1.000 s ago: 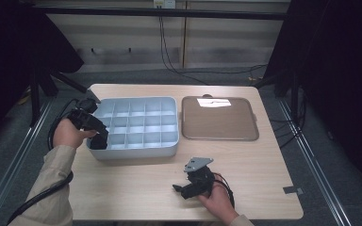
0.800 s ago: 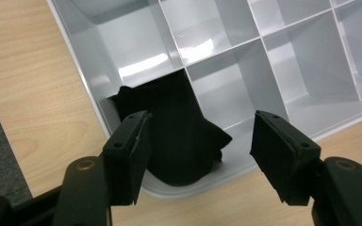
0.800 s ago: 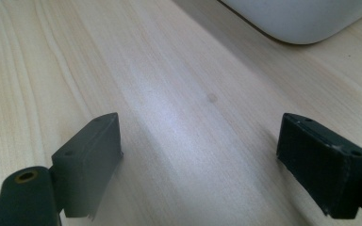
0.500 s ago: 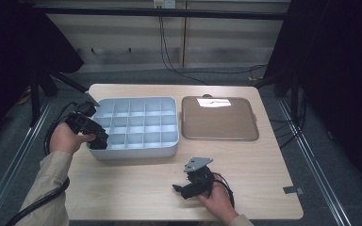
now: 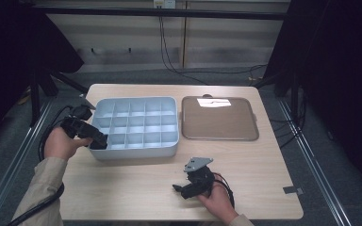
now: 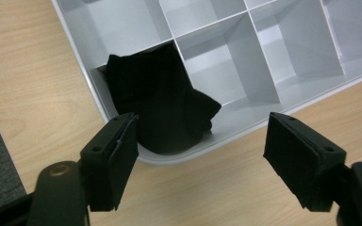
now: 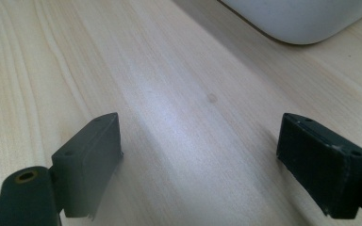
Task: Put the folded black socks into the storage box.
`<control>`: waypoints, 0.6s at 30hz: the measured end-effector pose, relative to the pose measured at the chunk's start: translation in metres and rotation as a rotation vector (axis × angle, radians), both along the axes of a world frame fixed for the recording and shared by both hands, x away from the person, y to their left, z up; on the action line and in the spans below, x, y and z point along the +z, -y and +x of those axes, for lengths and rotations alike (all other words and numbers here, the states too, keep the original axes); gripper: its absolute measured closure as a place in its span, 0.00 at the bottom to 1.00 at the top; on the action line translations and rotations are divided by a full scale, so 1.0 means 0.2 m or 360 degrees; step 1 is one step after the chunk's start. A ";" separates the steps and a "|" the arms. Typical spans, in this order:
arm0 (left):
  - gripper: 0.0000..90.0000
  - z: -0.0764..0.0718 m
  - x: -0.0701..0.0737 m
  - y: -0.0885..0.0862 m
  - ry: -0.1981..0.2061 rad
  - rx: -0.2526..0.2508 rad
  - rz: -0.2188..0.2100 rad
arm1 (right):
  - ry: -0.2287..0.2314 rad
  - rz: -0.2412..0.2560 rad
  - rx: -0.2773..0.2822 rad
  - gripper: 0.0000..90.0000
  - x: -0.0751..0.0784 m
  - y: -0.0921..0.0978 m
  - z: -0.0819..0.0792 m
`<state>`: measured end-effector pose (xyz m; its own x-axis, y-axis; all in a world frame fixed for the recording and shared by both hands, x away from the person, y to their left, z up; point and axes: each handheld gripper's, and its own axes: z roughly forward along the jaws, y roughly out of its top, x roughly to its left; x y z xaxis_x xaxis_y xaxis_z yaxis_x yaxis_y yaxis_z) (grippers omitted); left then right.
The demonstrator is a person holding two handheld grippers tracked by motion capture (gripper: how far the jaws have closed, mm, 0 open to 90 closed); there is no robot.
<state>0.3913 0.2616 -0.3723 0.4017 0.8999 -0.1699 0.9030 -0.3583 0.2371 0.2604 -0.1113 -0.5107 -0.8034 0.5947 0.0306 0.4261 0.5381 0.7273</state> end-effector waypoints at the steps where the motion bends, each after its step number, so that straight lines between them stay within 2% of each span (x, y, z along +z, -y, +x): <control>1: 0.28 -0.01 0.00 0.00 0.0008 0.0005 -0.0005 | 0.0000 0.0000 0.0000 0.16 0.00 0.00 0.00; 10: 0.25 -0.05 -0.01 -0.04 -0.0003 -0.0029 0.0006 | -0.0004 0.0001 -0.0002 0.16 0.00 0.00 0.00; 13: 0.25 -0.07 -0.03 -0.05 0.0000 -0.0003 -0.0011 | -0.0008 0.0001 -0.0004 0.16 0.00 0.00 0.00; 16: 0.25 -0.09 -0.03 -0.06 -0.0008 -0.0009 -0.0006 | -0.0004 0.0003 -0.0004 0.16 0.00 0.00 0.00; 18: 0.25 -0.10 -0.02 -0.07 0.0009 -0.0008 -0.0011 | -0.0004 0.0003 -0.0004 0.16 0.00 0.00 0.00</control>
<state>0.3715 0.2755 -0.3771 0.4068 0.8968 -0.1741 0.9000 -0.3608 0.2446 0.2602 -0.1109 -0.5108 -0.8017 0.5968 0.0340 0.4296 0.5356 0.7270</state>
